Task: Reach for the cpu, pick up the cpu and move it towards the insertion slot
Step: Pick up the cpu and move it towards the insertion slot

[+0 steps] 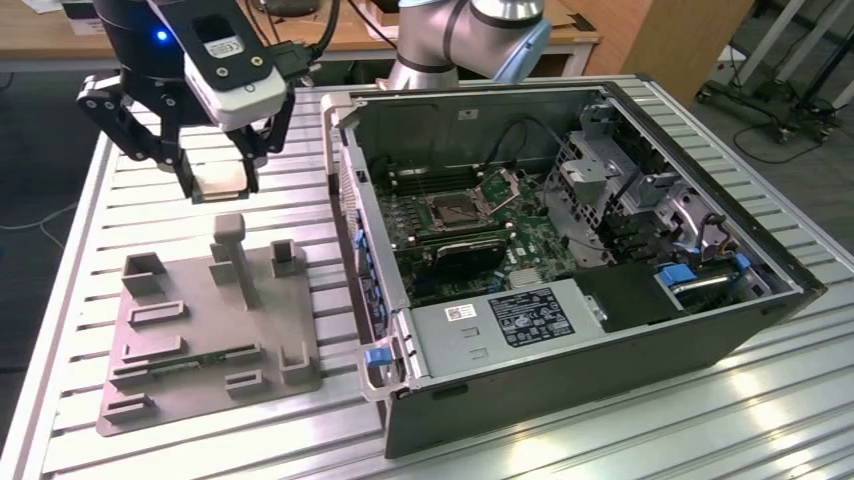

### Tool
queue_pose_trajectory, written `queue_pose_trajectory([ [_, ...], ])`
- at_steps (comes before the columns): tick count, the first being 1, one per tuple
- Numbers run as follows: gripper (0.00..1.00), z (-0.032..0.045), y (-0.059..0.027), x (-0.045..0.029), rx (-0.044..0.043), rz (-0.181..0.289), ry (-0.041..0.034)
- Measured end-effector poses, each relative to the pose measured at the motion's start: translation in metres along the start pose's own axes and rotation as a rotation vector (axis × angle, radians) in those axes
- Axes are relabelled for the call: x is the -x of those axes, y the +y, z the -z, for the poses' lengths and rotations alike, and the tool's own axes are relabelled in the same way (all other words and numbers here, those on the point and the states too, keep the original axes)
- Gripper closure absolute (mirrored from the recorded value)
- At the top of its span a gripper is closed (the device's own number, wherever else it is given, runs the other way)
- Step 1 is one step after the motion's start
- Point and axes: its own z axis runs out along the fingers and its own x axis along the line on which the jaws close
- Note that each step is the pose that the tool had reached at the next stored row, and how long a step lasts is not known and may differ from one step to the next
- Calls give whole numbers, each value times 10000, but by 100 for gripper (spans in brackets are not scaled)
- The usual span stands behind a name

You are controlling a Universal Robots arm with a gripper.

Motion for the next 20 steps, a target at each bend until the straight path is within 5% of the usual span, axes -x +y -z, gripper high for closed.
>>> queue_pose_trajectory([
  [20, 45, -1, 5, 161, 1, 0, -1],
])
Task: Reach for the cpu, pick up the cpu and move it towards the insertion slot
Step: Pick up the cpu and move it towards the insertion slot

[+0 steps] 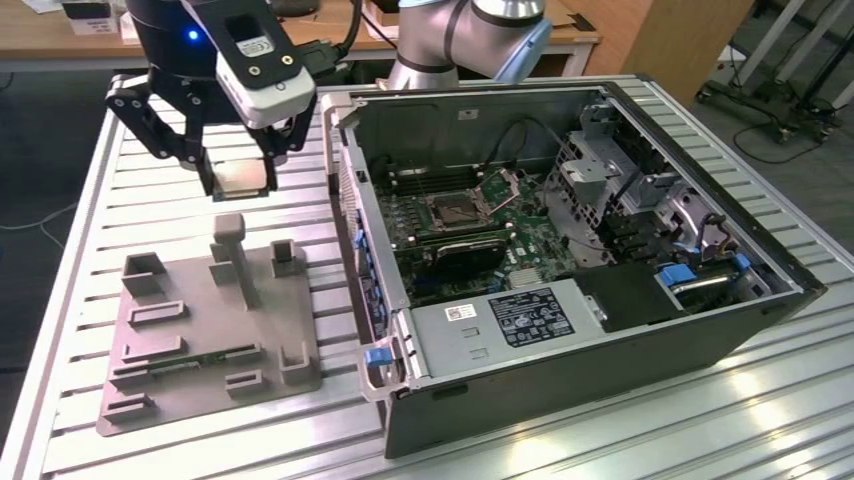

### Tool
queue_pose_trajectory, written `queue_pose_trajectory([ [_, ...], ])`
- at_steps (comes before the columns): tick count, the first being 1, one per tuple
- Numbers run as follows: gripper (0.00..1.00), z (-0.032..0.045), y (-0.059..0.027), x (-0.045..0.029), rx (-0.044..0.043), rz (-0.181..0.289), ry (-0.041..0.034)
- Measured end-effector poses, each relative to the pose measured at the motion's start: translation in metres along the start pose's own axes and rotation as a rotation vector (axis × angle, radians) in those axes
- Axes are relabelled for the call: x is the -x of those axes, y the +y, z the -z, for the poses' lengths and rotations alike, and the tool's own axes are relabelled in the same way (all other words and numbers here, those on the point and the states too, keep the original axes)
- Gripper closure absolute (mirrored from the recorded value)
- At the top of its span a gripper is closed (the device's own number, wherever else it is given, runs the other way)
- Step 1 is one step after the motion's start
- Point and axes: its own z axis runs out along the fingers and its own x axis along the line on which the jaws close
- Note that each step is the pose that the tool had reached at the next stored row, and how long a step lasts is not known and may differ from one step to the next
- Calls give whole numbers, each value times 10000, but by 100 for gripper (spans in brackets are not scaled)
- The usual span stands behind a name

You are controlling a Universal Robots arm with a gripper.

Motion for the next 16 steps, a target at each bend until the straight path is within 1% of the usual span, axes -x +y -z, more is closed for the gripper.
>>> queue_pose_trajectory([
  [4, 45, 1, 1, 26, -1, 0, 1],
  [12, 45, 0, 2, 48, -1, 0, 1],
  [14, 45, 0, 4, 121, -1, 0, 1],
  [16, 45, 0, 4, 122, -1, 0, 1],
])
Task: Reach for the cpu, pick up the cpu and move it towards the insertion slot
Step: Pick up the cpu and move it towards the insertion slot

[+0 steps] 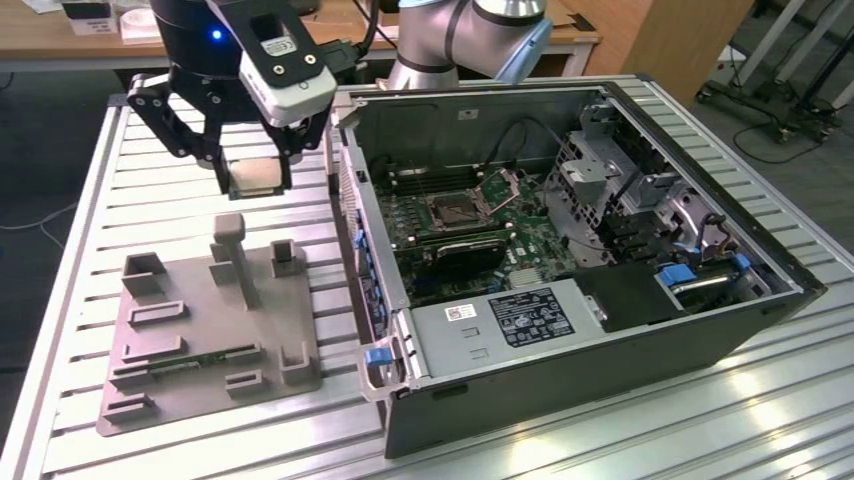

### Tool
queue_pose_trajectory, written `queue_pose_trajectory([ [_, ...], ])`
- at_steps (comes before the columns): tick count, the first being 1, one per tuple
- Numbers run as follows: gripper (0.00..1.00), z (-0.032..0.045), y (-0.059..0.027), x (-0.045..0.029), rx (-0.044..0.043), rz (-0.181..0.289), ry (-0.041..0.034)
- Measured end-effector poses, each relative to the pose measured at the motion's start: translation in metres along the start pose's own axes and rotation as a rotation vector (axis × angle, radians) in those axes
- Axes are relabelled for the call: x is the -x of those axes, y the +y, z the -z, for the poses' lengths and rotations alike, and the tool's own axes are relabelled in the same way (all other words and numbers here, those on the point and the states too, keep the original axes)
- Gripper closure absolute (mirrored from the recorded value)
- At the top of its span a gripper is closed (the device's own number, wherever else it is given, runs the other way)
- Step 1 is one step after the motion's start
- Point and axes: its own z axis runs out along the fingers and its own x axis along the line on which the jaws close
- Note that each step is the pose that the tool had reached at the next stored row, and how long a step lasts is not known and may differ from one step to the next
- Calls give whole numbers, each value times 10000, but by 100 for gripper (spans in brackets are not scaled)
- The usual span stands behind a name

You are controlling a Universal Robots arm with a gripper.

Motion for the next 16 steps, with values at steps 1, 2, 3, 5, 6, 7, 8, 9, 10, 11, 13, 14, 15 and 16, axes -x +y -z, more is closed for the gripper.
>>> queue_pose_trajectory([
  [1, 45, 0, 0, 1, 0, 0, 0],
  [2, 45, 0, 0, 1, 0, 0, 0],
  [3, 45, 0, 0, 2, 0, 0, 0],
  [5, 45, 0, 0, 3, 0, 0, 0],
  [6, 45, 0, 0, 4, 0, 0, 0],
  [7, 45, 0, 0, 4, 0, 1, 0],
  [8, 45, 0, 0, 9, 0, 1, 0],
  [9, 45, 0, 1, 15, 0, 2, 0],
  [10, 45, 0, 1, 25, -1, 1, 0],
  [11, 45, 0, 1, 37, 1, 0, -1],
  [13, 45, -1, 2, 66, 0, 0, 0],
  [14, 45, -1, 3, 81, 0, 0, 0],
  [15, 45, -1, 3, 95, 0, 0, 0],
  [16, 45, -2, 4, 109, 0, 0, 0],
])
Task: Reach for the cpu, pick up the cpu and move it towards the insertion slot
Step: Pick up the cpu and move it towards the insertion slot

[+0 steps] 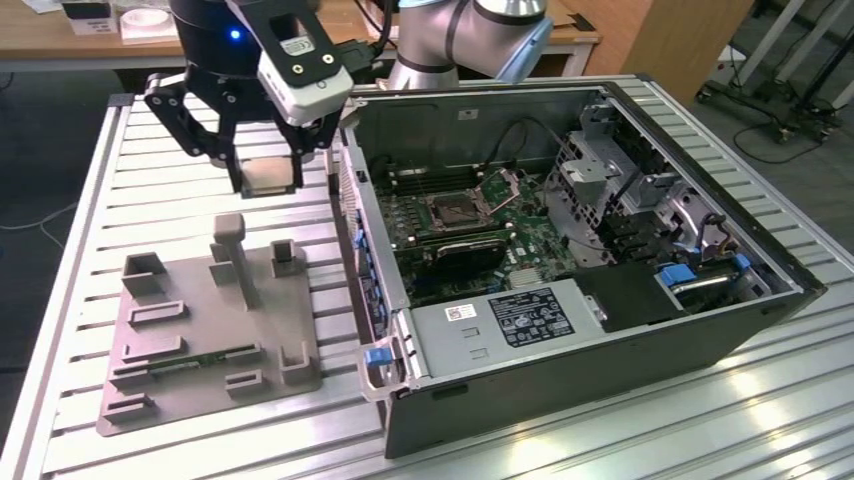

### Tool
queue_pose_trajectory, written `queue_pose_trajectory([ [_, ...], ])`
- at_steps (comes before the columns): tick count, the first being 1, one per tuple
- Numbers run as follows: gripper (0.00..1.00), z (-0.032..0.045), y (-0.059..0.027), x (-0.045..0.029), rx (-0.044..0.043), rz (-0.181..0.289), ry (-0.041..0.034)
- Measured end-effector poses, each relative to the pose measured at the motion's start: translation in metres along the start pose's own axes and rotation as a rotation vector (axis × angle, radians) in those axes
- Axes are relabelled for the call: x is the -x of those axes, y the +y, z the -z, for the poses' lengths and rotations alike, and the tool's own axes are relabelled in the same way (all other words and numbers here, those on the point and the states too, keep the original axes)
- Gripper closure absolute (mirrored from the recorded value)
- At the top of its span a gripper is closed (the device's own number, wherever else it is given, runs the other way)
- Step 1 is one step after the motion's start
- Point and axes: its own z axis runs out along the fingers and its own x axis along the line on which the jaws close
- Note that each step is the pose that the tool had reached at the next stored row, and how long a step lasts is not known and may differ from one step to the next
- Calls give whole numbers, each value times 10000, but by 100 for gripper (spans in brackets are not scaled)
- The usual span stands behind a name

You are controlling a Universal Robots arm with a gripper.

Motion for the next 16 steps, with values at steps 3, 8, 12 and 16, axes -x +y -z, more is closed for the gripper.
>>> queue_pose_trajectory([
  [3, 45, 0, 2, 45, 0, 0, 1],
  [8, 45, -3, 4, 119, 0, 0, 0],
  [12, 45, -4, 6, 161, 0, 0, 0],
  [16, 45, -6, 7, 192, 0, 0, 0],
])
